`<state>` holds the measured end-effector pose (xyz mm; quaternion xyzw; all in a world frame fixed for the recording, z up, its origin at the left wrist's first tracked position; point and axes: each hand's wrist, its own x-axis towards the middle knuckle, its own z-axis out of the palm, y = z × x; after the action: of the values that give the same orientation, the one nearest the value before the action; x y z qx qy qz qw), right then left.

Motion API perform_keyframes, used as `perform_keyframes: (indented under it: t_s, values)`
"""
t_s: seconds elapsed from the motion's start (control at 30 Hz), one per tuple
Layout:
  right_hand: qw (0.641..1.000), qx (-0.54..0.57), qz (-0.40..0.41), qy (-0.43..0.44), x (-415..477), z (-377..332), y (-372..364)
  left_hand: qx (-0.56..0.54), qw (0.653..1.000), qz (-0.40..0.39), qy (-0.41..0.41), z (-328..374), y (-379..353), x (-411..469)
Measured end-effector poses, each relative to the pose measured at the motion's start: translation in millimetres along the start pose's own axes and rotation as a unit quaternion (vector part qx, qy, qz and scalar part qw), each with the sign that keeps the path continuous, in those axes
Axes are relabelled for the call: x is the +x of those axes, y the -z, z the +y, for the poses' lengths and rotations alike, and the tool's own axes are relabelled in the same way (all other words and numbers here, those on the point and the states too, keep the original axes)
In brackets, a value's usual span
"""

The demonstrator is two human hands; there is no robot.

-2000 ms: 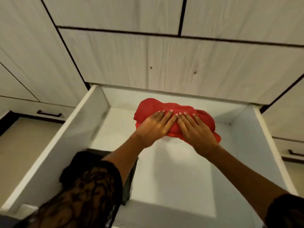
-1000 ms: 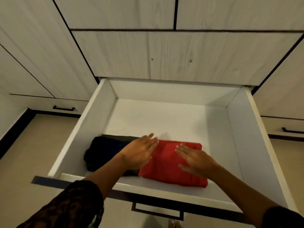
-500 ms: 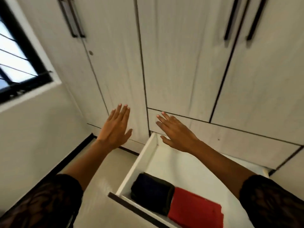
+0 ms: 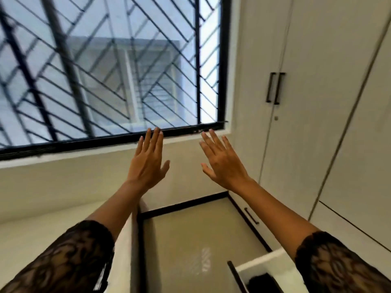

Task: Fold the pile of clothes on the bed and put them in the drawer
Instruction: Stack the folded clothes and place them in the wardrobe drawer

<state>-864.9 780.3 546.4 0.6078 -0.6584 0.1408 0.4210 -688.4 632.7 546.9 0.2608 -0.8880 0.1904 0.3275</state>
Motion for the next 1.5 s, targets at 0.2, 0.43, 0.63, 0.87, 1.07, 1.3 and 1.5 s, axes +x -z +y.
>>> perform_keyframes:
  t_s: [0.2,0.43,0.63,0.87,1.07,1.3,1.5]
  values:
    - [0.988,0.119,0.06,0.073,87.8,-124.7,-26.2,0.103,0.988,-0.006,0.118,-125.8,47.1,-78.5]
    - [0.958,0.17,0.1,0.21,148.1,-262.3,-73.5,0.19,0.952,-0.034,0.239,-233.6,69.5,-164.1]
    - [0.928,0.176,0.072,0.321,174.1,-361.7,-142.6,0.224,0.922,-0.094,0.301,-305.9,45.0,-234.5]
    - [0.886,0.202,0.019,0.416,166.1,-440.8,-228.4,0.21,0.89,-0.172,0.367,-340.6,-17.0,-305.7]
    - [0.818,0.234,0.026,0.525,158.1,-486.9,-308.4,0.219,0.869,-0.198,0.398,-340.9,-96.4,-342.3]
    - [0.738,0.266,-0.016,0.621,98.9,-534.6,-455.2,0.181,0.824,-0.213,0.493,-308.0,-256.6,-393.6]
    - [0.721,0.312,-0.034,0.618,18.6,-570.7,-577.3,0.158,0.787,-0.246,0.544,-264.6,-398.2,-448.1]
